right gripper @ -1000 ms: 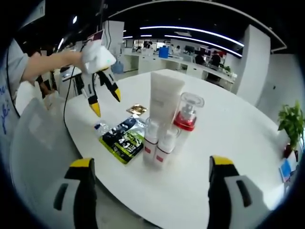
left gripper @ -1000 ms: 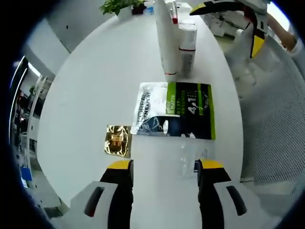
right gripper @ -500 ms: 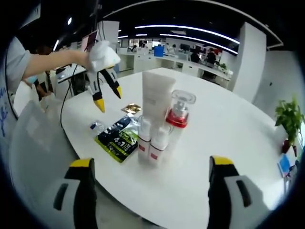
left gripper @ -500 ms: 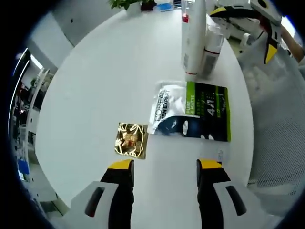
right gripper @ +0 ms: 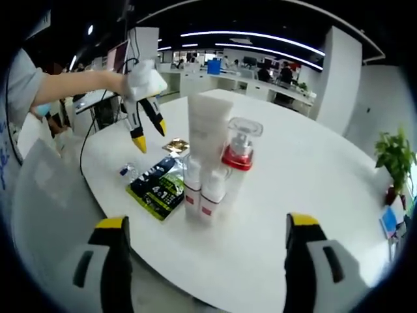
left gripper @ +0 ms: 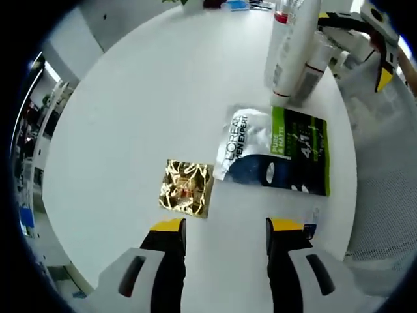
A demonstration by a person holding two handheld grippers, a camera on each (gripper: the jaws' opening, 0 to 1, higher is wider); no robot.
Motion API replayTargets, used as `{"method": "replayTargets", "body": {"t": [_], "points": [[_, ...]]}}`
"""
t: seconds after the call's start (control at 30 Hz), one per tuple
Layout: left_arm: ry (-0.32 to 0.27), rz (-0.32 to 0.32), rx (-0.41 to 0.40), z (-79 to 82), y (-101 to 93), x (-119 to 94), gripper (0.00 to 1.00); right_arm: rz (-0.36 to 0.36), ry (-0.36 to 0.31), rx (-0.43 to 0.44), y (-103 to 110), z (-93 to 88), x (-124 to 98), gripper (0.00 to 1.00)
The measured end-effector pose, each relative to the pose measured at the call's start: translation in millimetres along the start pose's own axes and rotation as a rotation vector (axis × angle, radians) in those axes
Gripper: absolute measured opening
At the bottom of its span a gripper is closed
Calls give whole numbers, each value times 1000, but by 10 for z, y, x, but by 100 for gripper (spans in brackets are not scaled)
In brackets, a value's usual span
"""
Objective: Arrange the skincare products in the storage area until every visible bottle or jar stands upright without overlapping.
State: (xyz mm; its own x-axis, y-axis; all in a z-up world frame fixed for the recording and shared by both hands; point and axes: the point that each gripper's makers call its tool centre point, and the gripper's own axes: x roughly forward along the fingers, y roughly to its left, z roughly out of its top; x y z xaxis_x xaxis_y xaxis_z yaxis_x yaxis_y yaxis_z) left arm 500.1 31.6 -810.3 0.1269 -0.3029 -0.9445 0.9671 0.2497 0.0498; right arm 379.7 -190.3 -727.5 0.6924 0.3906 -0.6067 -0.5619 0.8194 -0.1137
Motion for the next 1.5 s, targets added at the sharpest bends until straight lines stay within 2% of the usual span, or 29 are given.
{"method": "replayTargets", "body": {"t": [0.2, 0.3, 0.6, 0.67, 1.0, 1.5], "points": [[20, -5, -5, -33, 55, 88, 45, 1, 12, 7, -22, -20, 32, 100], [24, 13, -32, -42, 135, 118, 46, 3, 13, 10, -28, -13, 46, 100], [36, 21, -53, -78, 246, 225, 42, 5, 30, 17, -51, -49, 79, 98], [16, 37, -66, -41, 289, 212, 43, 7, 31, 24, -45, -57, 85, 98], [-5, 36, -103, 4, 437, 232, 43, 16, 40, 26, -29, -52, 143, 98], [-9, 86, -155, -36, 725, 218, 40, 16, 56, 39, -59, -109, 172, 97]]}}
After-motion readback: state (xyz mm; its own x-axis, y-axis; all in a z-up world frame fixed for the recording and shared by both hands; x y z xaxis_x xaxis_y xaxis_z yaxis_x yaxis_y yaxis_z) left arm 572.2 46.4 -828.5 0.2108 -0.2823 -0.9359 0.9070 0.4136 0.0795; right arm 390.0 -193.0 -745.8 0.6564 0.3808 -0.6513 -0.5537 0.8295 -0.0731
